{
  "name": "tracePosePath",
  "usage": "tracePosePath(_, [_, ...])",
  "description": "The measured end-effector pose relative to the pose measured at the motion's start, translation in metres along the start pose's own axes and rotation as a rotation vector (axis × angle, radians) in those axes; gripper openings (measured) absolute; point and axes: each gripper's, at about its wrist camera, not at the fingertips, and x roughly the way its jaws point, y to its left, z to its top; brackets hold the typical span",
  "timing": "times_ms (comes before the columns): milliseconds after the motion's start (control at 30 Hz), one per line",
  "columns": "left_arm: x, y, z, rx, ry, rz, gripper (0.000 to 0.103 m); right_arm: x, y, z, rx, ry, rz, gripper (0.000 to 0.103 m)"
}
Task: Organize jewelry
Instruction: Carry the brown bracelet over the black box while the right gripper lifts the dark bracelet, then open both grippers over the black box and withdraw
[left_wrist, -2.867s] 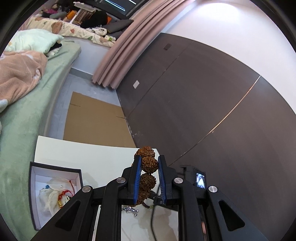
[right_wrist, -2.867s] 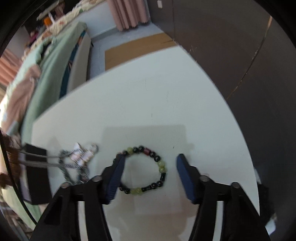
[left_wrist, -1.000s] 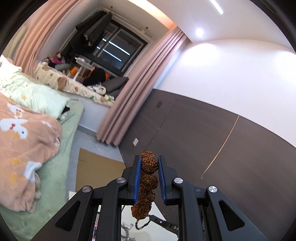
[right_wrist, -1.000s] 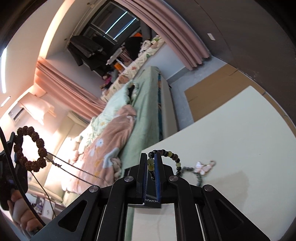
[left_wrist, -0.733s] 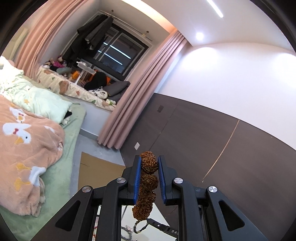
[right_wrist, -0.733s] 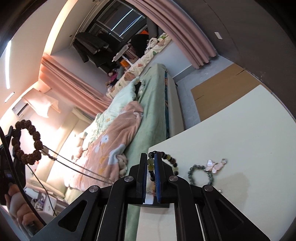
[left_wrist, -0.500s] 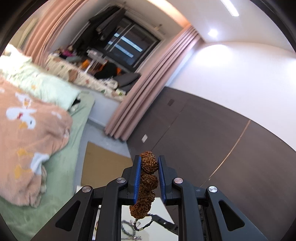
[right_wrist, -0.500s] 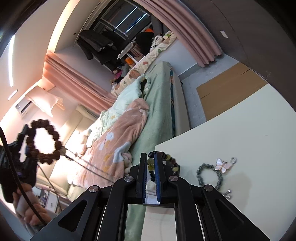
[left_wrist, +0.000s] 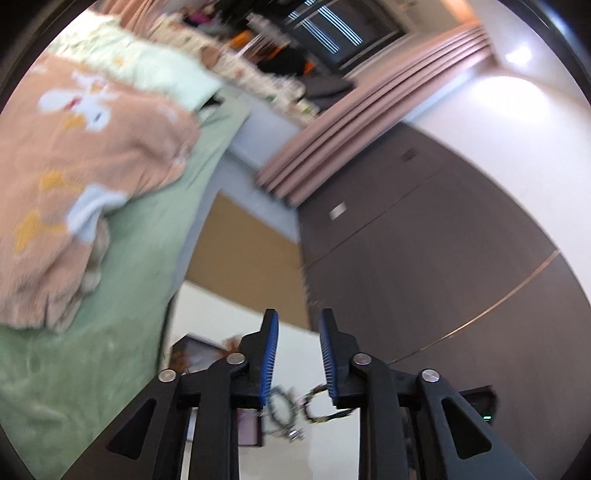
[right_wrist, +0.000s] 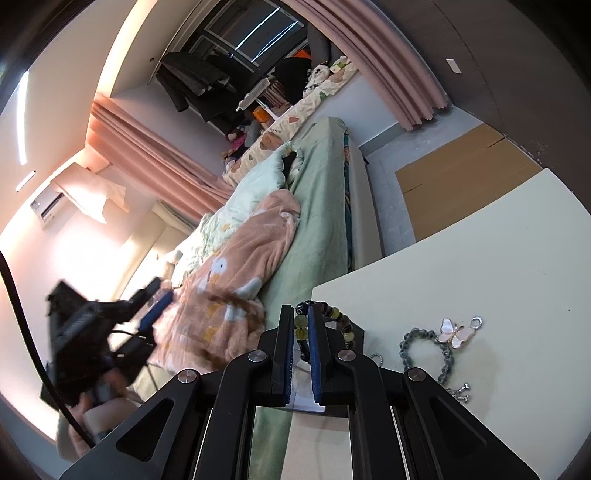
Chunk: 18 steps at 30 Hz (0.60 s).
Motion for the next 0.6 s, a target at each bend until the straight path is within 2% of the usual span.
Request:
tracePosePath(33, [0.002,0.004,0.000,-0.005,0.006,0.011,0.035,0.001,0.001,0.000,-0.001,0.003,0.004,0.009])
tracePosePath(100, [0.000,0.008,-0.001,-0.012,-0.006,0.038,0.074,0.003,0.002,0.000,-0.002,0.008,0.012,0.009])
tracePosePath(167, [-0.005,0.012,0.000,-0.017,-0.026,0.048,0.088,0.005,0.004,-0.001,-0.002,0.014,0.024,0.009])
tracePosePath(467, [-0.013,0.029,0.004,-0.037,-0.053,0.135,0.088,0.035,0.025,-0.010,-0.019,0.060,0.095,0.009])
tracePosePath(533, [-0.015,0.033,0.005,-0.043,-0.059,0.142,0.088,0.047,0.031,-0.014,-0.026,0.089,0.086,0.010])
tracePosePath(600, [-0.017,0.035,0.006,-0.045,-0.062,0.129,0.088,0.058,0.029,-0.016,-0.011,0.144,0.098,0.029])
